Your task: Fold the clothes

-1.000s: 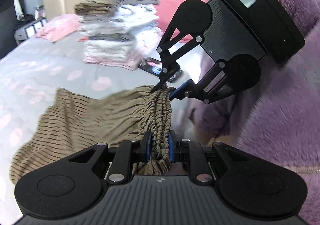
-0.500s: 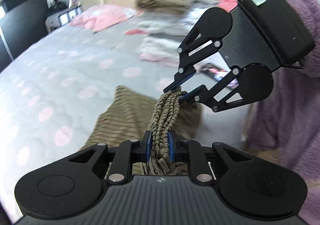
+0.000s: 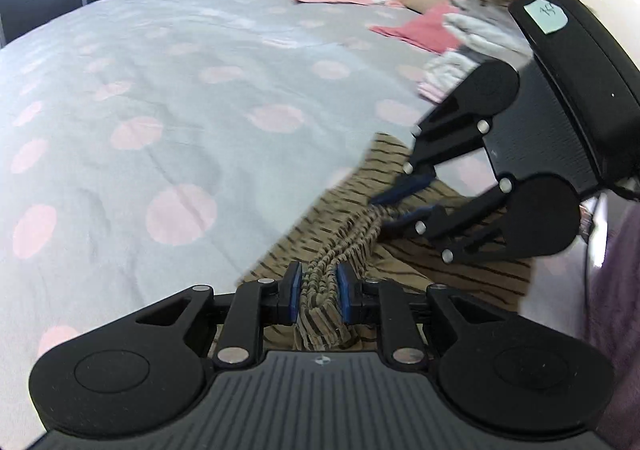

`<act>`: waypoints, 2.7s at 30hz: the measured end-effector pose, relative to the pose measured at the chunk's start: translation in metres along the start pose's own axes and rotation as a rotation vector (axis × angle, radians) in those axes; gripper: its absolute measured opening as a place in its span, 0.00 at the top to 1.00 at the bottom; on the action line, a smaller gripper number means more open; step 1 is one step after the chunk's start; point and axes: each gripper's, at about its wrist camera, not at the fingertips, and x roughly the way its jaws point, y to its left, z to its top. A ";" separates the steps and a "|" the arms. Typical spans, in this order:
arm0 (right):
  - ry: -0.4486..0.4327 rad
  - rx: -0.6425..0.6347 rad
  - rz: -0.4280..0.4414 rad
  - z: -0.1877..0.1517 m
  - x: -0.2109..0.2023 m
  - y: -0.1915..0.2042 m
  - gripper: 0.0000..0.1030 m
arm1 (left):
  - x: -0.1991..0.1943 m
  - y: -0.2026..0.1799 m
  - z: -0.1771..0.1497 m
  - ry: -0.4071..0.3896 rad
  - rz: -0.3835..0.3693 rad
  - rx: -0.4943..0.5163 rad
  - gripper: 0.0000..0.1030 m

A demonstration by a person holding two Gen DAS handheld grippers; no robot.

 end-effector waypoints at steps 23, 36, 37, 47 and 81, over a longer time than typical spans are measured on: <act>-0.249 0.494 -0.077 -0.072 -0.061 -0.029 0.54 | -0.067 -0.036 -0.040 -0.064 0.186 -0.099 0.64; -0.209 0.719 0.034 -0.158 -0.032 -0.025 0.87 | -0.047 -0.066 -0.111 0.090 0.079 -0.146 0.87; -0.211 0.722 0.027 -0.161 -0.029 -0.025 0.87 | -0.041 -0.066 -0.112 0.102 0.098 -0.119 0.88; -0.139 0.626 -0.084 -0.160 0.004 -0.015 0.90 | -0.032 -0.053 -0.121 0.191 0.139 -0.113 0.94; -0.166 0.457 -0.026 -0.184 -0.062 0.002 0.90 | -0.074 -0.085 -0.128 0.068 0.165 -0.060 0.98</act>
